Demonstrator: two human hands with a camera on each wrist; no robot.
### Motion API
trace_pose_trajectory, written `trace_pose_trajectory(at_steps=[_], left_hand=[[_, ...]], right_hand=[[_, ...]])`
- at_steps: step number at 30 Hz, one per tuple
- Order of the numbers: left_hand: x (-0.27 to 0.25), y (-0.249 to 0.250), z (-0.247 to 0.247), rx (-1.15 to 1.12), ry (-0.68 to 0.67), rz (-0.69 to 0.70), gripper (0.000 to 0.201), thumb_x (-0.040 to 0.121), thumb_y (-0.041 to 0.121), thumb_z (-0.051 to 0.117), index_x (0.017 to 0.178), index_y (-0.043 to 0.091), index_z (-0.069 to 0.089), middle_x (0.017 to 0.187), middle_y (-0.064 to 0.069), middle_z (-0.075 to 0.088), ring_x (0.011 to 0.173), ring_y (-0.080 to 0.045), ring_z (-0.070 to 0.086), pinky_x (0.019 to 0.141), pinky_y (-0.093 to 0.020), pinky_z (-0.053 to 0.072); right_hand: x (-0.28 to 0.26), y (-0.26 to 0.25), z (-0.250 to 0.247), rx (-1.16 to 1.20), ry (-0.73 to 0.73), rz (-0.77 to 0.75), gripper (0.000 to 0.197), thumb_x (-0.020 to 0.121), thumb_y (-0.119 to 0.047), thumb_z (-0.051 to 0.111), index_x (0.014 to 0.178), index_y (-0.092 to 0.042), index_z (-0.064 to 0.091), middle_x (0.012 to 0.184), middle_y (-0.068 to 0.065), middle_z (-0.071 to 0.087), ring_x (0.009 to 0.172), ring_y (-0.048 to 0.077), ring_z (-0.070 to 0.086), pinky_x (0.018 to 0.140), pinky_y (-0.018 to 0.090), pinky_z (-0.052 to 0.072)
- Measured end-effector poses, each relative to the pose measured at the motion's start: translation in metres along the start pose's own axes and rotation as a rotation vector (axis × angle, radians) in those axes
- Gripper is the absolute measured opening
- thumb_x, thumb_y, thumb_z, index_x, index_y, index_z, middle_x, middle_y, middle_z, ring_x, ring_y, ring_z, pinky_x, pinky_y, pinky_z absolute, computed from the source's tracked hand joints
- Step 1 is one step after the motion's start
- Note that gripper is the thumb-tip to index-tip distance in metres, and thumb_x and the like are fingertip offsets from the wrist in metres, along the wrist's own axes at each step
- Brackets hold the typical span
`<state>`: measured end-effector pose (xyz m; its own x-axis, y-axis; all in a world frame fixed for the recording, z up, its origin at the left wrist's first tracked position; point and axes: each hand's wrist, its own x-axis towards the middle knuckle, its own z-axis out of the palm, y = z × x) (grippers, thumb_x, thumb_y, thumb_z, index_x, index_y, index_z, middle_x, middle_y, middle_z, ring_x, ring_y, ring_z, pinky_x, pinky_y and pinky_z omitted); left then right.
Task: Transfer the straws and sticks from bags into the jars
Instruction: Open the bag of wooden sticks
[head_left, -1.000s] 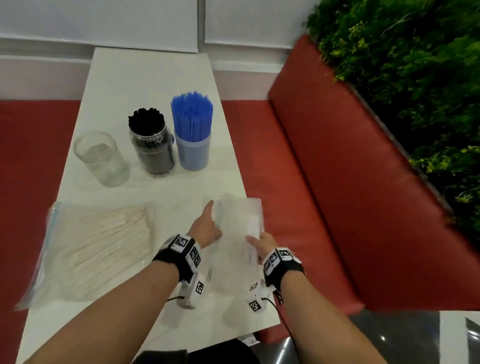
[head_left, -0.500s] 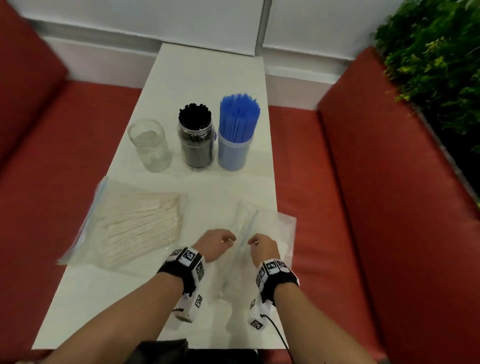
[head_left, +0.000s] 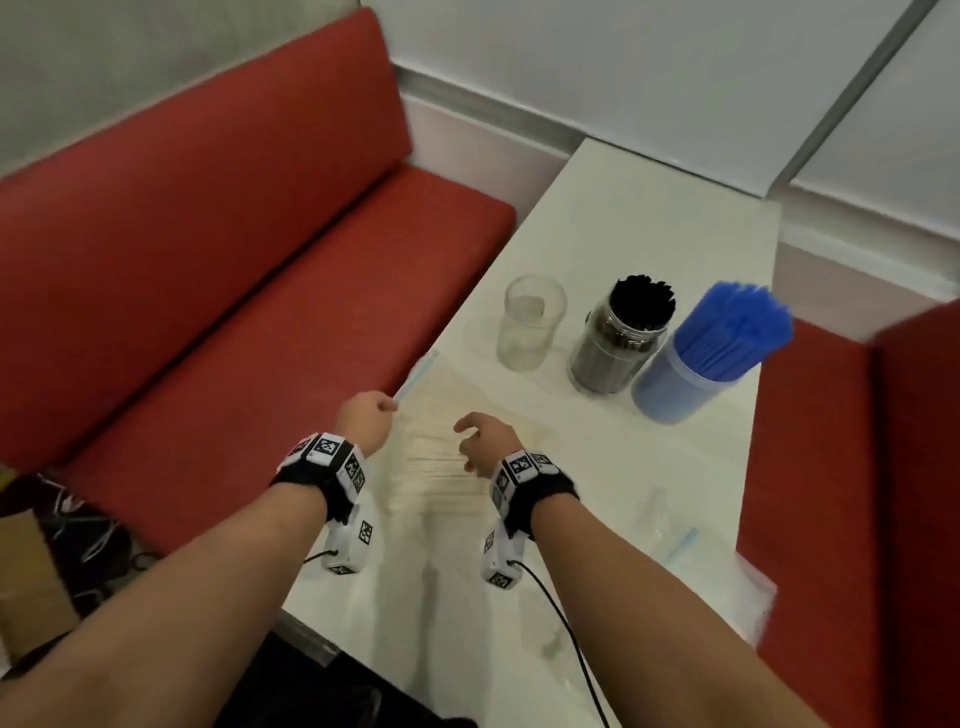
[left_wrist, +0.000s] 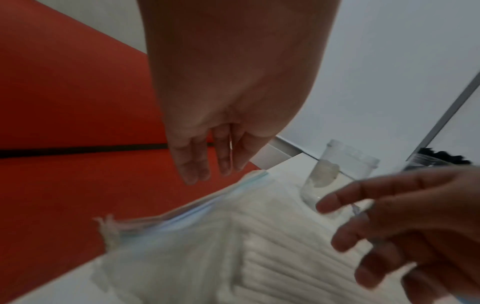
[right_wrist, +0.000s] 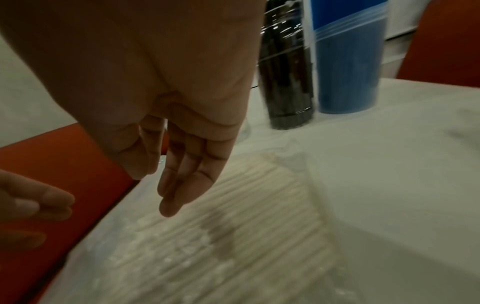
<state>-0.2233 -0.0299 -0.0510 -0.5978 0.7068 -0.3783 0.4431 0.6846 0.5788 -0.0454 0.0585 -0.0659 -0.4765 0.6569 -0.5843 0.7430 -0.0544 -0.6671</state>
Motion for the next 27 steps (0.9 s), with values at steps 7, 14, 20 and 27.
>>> trace_pose_trajectory(at_steps=[7,14,20,27], left_hand=[[0.044,-0.055,-0.014,0.362,-0.359,-0.166,0.032,0.086,0.031,0.075,0.100,0.003,0.066,0.099,-0.012,0.071,0.097,-0.032,0.069,0.070,-0.031,0.048],[0.071,-0.053,-0.034,0.263,-0.543,-0.045,0.017,0.086,0.015,0.064,0.076,0.003,0.069,0.072,-0.010,0.068,0.071,-0.025,0.068,0.069,-0.035,0.059],[0.063,-0.019,-0.052,-0.075,-0.692,0.085,0.022,0.101,0.024,0.058,0.104,0.003,0.062,0.085,-0.008,0.063,0.070,-0.019,0.069,0.055,-0.029,0.058],[0.049,0.001,-0.062,-0.265,-0.430,0.225,0.019,0.087,-0.005,0.072,0.106,-0.004,0.070,0.086,-0.015,0.069,0.069,-0.019,0.062,0.059,-0.016,0.052]], right_hand=[[0.053,-0.061,0.050,-0.103,-0.023,-0.016,0.038,0.090,-0.007,0.047,0.119,-0.025,0.064,0.112,0.011,0.070,0.094,0.028,0.071,0.083,0.038,0.059],[0.071,-0.070,0.064,-0.465,0.028,-0.138,0.071,0.088,0.011,0.035,0.145,-0.030,0.046,0.132,0.017,0.044,0.109,0.039,0.057,0.096,0.042,0.049],[0.071,-0.078,0.050,-0.917,0.049,-0.230,0.046,0.098,-0.012,0.049,0.128,-0.047,0.058,0.167,-0.001,0.003,0.151,0.038,0.001,0.115,0.058,0.016],[0.054,-0.066,0.009,-0.902,0.212,-0.129,0.029,0.096,-0.033,0.059,0.124,-0.034,0.065,0.154,-0.008,0.041,0.155,0.029,0.002,0.117,0.067,-0.005]])
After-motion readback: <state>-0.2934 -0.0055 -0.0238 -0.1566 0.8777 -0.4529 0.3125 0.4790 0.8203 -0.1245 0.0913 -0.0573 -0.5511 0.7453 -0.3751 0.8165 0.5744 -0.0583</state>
